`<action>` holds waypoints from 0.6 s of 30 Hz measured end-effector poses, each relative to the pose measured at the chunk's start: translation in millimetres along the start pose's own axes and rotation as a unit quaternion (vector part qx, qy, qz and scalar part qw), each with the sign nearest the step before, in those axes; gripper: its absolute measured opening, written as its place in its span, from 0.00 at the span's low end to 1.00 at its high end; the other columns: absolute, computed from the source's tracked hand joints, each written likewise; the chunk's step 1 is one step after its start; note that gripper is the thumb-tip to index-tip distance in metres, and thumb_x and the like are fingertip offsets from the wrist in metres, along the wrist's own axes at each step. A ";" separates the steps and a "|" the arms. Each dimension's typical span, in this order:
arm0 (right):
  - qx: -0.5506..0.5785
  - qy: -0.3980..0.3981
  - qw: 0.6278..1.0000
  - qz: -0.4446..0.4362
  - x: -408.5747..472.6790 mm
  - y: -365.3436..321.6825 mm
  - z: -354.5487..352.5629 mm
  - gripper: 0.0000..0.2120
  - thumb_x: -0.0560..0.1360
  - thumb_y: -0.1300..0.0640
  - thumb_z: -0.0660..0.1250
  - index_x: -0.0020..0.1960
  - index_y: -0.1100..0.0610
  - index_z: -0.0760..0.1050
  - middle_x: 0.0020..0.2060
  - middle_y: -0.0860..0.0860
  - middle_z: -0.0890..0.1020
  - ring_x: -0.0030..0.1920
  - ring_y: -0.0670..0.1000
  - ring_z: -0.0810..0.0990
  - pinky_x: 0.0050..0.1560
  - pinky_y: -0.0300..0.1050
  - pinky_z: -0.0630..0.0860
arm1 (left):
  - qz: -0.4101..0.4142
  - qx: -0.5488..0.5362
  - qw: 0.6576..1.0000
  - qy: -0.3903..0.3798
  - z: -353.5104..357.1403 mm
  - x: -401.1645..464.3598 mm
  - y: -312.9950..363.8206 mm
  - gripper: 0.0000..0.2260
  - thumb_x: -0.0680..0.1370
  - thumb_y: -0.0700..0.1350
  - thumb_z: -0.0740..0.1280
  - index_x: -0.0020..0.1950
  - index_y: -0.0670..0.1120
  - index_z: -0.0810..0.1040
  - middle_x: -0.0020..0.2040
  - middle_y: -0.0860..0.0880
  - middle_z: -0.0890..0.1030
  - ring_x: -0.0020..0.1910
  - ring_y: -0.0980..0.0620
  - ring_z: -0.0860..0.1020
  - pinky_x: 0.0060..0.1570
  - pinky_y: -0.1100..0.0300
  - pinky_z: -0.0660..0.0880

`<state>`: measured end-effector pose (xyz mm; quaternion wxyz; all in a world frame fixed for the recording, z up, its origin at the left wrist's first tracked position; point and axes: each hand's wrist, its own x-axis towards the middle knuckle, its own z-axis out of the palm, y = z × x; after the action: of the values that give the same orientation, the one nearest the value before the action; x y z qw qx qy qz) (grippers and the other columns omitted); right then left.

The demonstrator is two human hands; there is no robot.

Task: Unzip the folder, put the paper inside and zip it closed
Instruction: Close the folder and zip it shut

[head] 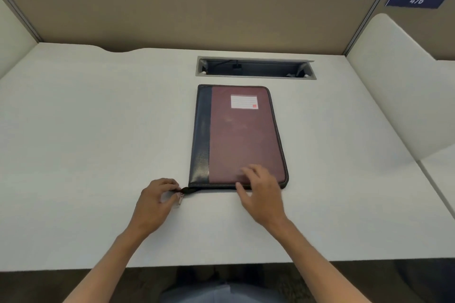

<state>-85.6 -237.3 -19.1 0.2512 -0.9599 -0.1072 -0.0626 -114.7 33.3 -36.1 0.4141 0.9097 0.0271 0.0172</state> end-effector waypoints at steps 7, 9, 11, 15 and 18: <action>0.139 -0.120 0.983 0.020 -9.4 -62.4 50.3 0.15 0.73 0.40 0.66 0.53 0.48 0.78 0.42 0.42 0.81 0.39 0.42 0.77 0.44 0.41 0.77 | -0.025 -0.069 0.997 -0.018 -5.3 -0.5 3.9 0.04 0.74 0.39 0.73 0.42 0.48 0.84 0.40 0.53 0.83 0.44 0.56 0.79 0.44 0.74 0.68; 0.147 -0.116 0.982 0.031 -9.2 -73.8 60.4 0.18 0.71 0.36 0.65 0.50 0.48 0.80 0.40 0.42 0.82 0.40 0.42 0.78 0.43 0.41 0.77 | -0.042 -0.091 0.995 -0.026 -7.3 0.7 3.9 0.02 0.74 0.40 0.73 0.43 0.45 0.85 0.40 0.52 0.84 0.44 0.56 0.80 0.43 0.75 0.68; 0.146 -0.109 0.982 0.044 -9.2 -82.8 67.9 0.21 0.69 0.32 0.64 0.48 0.48 0.80 0.39 0.42 0.82 0.40 0.42 0.79 0.42 0.41 0.77 | -0.051 -0.103 0.993 -0.035 -9.3 1.5 3.4 0.03 0.74 0.40 0.72 0.45 0.44 0.85 0.41 0.50 0.85 0.45 0.55 0.81 0.44 0.75 0.69; 0.156 -0.106 0.979 0.073 -10.4 -95.8 77.0 0.21 0.68 0.31 0.64 0.44 0.48 0.81 0.36 0.42 0.82 0.38 0.42 0.79 0.40 0.41 0.77 | -0.068 -0.138 0.987 -0.057 -11.6 2.3 3.2 0.04 0.75 0.40 0.71 0.46 0.43 0.86 0.42 0.49 0.86 0.45 0.54 0.82 0.46 0.72 0.72; 0.168 -0.102 0.976 0.090 -8.9 -97.7 78.0 0.16 0.72 0.37 0.65 0.43 0.49 0.81 0.35 0.43 0.82 0.37 0.43 0.79 0.39 0.42 0.76 | -0.066 -0.161 0.983 -0.066 -12.3 2.2 2.1 0.04 0.75 0.40 0.71 0.46 0.44 0.86 0.41 0.49 0.86 0.44 0.56 0.82 0.46 0.72 0.72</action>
<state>-112.2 -117.1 -42.4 0.4013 -0.9110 -0.0541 0.0779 -113.2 41.4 -26.5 0.5561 0.8265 0.0561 -0.0664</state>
